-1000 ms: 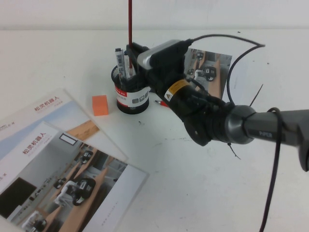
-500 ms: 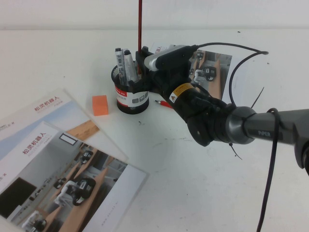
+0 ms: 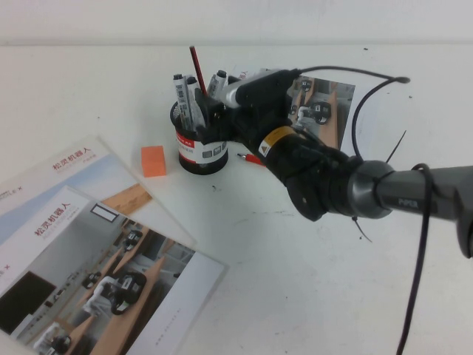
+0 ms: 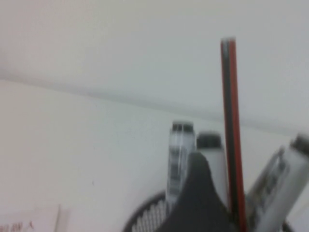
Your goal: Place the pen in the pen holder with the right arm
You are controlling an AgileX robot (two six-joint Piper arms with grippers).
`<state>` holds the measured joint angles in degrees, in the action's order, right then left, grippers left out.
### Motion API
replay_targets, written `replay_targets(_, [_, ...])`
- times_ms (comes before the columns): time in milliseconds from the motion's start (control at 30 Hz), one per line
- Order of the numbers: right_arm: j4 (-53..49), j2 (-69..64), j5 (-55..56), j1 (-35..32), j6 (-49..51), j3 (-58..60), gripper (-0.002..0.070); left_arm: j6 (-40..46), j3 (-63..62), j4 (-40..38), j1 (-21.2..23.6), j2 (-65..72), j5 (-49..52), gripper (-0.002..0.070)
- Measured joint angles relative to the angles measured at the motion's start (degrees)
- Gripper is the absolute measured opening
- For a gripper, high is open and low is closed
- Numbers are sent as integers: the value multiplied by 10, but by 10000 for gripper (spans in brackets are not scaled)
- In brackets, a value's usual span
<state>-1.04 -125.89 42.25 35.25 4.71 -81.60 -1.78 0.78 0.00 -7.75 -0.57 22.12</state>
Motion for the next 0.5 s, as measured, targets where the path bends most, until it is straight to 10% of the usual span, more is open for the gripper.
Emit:
replay_targets(200, [0, 70, -48, -1, 0, 0, 373, 0, 0, 0, 0, 0, 0, -1])
replay_targets(500, [0, 270, -106, -2, 23, 97, 8, 0, 0, 0, 0, 0, 0, -1])
